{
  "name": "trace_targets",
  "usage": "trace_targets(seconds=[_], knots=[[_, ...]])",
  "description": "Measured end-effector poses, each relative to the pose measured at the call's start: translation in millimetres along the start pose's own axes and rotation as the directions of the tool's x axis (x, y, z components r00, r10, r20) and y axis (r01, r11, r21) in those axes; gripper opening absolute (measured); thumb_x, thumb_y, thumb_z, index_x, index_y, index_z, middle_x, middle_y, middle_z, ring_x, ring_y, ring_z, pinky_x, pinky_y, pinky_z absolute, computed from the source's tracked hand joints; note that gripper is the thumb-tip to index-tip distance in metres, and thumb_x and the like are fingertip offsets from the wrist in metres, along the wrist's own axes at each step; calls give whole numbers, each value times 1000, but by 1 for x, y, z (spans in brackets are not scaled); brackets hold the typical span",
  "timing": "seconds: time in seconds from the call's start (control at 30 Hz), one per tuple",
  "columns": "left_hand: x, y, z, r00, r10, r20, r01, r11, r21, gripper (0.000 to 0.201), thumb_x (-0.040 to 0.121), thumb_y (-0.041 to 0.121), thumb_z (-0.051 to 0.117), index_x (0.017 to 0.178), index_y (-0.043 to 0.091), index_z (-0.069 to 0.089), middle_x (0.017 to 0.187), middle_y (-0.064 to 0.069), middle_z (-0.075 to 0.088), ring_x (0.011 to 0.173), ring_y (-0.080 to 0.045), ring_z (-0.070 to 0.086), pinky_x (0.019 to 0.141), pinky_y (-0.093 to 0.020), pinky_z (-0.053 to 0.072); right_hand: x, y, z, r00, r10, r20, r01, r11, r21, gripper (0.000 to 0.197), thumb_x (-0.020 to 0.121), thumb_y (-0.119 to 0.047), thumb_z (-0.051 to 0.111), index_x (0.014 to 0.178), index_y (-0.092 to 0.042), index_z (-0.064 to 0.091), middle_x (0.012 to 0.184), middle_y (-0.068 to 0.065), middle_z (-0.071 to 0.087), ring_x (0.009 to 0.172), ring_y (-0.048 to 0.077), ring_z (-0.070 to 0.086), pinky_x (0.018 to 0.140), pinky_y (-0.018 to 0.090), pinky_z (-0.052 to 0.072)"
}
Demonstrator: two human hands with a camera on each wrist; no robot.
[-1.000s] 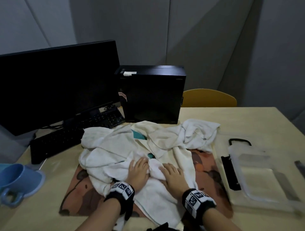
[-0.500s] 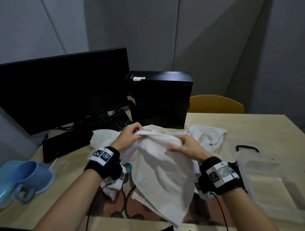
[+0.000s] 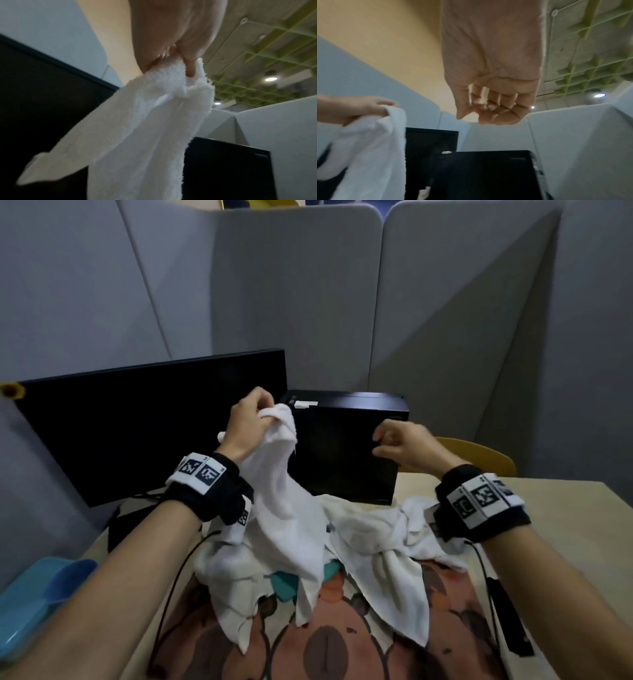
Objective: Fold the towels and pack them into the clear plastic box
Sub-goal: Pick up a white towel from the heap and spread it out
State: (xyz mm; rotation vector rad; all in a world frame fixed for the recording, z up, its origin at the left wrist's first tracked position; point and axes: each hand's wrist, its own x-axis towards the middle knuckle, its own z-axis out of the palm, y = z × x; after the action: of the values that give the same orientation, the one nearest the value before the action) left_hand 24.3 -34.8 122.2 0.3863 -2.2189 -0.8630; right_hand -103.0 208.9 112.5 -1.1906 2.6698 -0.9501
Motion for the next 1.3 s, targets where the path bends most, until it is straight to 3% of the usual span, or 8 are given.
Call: trace_targets(seconds=[0.13, 0.37, 0.53, 0.73, 0.93, 1.07, 1.17, 1.3], knots=[[-10, 37, 13, 972, 142, 189, -115, 983, -145, 29, 78, 2, 58, 70, 28, 48, 69, 10, 51, 67, -7, 47, 66, -18, 39, 7, -32, 51, 971, -176, 160, 162, 982, 98, 68, 75, -30, 75, 134, -19, 43, 133, 7, 43, 121, 20, 43, 105, 35, 38], [-14, 24, -24, 972, 175, 159, -190, 978, 82, 17, 74, 5, 67, 74, 20, 59, 65, 12, 54, 60, 5, 51, 63, -15, 39, 4, -12, 53, 980, -90, 180, 74, 993, 94, 21, 79, -33, 71, 88, -14, 68, 85, 1, 63, 77, 13, 58, 57, 20, 39], [-25, -34, -36, 967, 5, 254, -89, 944, 319, 15, 85, 14, 64, 94, 4, 71, 86, -12, 61, 83, -24, 58, 77, -28, 40, 0, 14, 15, 999, -27, 18, 25, 997, 77, 34, 79, -29, 71, 58, -19, 47, 61, -4, 49, 58, 10, 45, 50, 24, 30], [-36, -45, -25, 976, -78, 204, 57, 992, 110, 17, 92, 16, 53, 86, 8, 67, 78, -2, 63, 77, -17, 58, 65, -20, 42, -5, 24, 5, 998, 19, 64, -20, 1000, 7, 2, 84, -17, 62, 84, -17, 59, 83, 2, 60, 74, 15, 55, 54, 17, 37], [-41, -6, 7, 944, 25, 330, 21, 991, -135, 17, 91, 22, 56, 81, 12, 65, 76, 0, 62, 74, -11, 55, 72, -28, 44, -6, -16, 31, 990, -105, 89, 90, 983, 159, 44, 84, -29, 66, 124, -17, 53, 113, -1, 56, 104, 12, 53, 90, 24, 44], [-49, 19, 26, 892, 137, 432, -63, 981, -182, 8, 86, 20, 63, 80, 17, 67, 70, 0, 60, 67, -10, 54, 65, -23, 43, 0, -36, 57, 945, -180, 272, 126, 971, 204, 19, 87, -30, 62, 103, -21, 61, 101, -1, 64, 92, 9, 60, 81, 23, 48], [-48, 5, 19, 868, 65, 492, -24, 996, -89, 8, 77, 23, 73, 78, 17, 67, 69, -5, 59, 64, -12, 51, 62, -27, 41, 4, -29, 50, 972, -211, 102, 194, 969, 150, 27, 91, -18, 55, 68, -31, 52, 68, -9, 54, 64, 5, 50, 59, 19, 38], [-50, -39, 3, 867, -95, 488, 83, 995, 47, 20, 81, 21, 69, 90, 3, 71, 92, -15, 72, 84, -23, 67, 81, -40, 51, 9, -11, 18, 979, -62, -194, 109, 964, 243, 28, 92, -14, 51, 66, -22, 50, 63, -10, 46, 65, 12, 44, 52, 16, 32]])
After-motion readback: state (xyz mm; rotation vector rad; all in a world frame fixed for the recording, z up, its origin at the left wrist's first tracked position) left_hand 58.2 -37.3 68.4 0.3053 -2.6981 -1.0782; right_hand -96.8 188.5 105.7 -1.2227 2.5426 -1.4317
